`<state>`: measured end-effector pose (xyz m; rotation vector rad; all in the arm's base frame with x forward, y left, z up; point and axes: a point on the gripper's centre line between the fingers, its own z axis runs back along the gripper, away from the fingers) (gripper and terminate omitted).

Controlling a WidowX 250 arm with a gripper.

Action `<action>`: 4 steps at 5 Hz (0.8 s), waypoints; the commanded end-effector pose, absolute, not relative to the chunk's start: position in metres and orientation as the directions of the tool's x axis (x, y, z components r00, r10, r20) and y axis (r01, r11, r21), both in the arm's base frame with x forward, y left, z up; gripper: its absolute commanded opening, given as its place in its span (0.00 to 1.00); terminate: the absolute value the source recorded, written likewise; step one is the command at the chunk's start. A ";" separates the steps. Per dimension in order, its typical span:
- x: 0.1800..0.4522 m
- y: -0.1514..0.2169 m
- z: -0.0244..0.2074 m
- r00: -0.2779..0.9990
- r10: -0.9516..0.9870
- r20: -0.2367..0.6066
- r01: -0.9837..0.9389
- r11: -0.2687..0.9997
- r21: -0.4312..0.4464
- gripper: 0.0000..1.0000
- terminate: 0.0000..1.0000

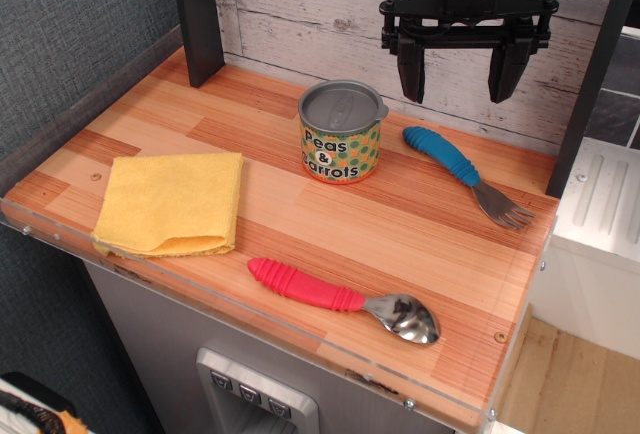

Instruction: Move the red spoon into the top of the yellow cloth.

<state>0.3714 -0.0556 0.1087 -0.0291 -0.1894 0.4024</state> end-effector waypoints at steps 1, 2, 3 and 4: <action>0.371 -0.056 0.109 0.903 0.392 0.177 -0.386 0.920 -0.066 1.00 0.00; 0.351 -0.047 0.100 0.813 0.567 0.130 -0.564 0.823 -0.061 1.00 0.00; 0.326 -0.040 0.098 0.646 0.744 0.170 -0.750 0.660 -0.037 1.00 0.00; 0.295 -0.039 0.094 0.444 0.873 0.202 -0.891 0.455 -0.009 1.00 0.00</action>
